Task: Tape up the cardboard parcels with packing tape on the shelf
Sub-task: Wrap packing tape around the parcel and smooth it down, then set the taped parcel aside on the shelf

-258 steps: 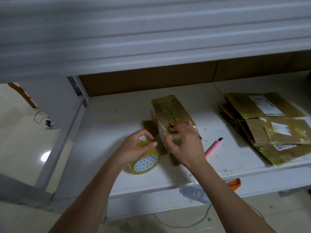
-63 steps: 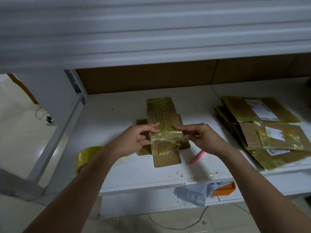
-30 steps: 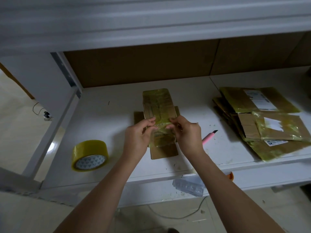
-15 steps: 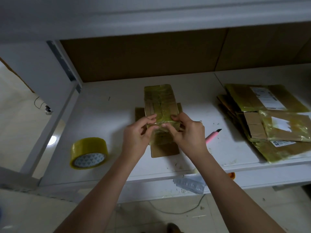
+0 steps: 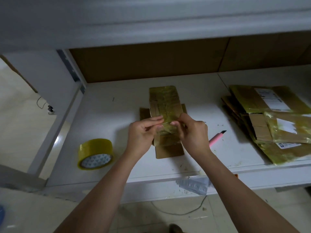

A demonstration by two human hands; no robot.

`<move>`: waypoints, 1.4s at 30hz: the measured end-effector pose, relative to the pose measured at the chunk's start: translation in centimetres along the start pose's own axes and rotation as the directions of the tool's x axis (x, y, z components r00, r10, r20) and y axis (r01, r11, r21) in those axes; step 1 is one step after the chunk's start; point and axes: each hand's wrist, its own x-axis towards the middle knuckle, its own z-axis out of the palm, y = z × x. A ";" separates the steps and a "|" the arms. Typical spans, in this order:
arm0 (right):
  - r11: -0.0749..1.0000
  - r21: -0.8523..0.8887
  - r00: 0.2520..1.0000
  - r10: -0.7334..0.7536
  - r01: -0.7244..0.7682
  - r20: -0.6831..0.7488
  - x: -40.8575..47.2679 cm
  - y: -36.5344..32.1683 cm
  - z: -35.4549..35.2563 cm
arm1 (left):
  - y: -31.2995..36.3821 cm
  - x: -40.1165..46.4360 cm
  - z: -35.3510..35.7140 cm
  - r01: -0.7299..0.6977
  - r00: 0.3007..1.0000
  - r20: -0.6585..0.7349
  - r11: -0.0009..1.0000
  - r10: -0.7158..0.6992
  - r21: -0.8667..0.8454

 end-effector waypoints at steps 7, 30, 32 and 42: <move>0.905 0.289 0.926 0.222 -0.312 0.304 1.5 0.9 -3.6 | 2.5 0.6 -3.9 0.183 0.983 0.045 0.975 -0.178 -0.130; 0.679 0.581 0.858 0.142 -0.448 0.494 4.9 0.6 -4.6 | 2.3 1.7 -0.8 0.077 0.997 0.014 0.996 -0.078 0.054; 0.668 0.619 0.880 0.118 -0.413 0.460 4.3 0.9 -4.5 | 1.7 1.3 -0.2 0.114 0.993 -0.041 0.993 -0.115 -0.036; 0.834 0.404 0.886 0.197 -0.376 0.419 3.3 1.5 -4.7 | 1.8 0.4 -0.3 0.203 0.977 0.086 0.977 -0.196 -0.071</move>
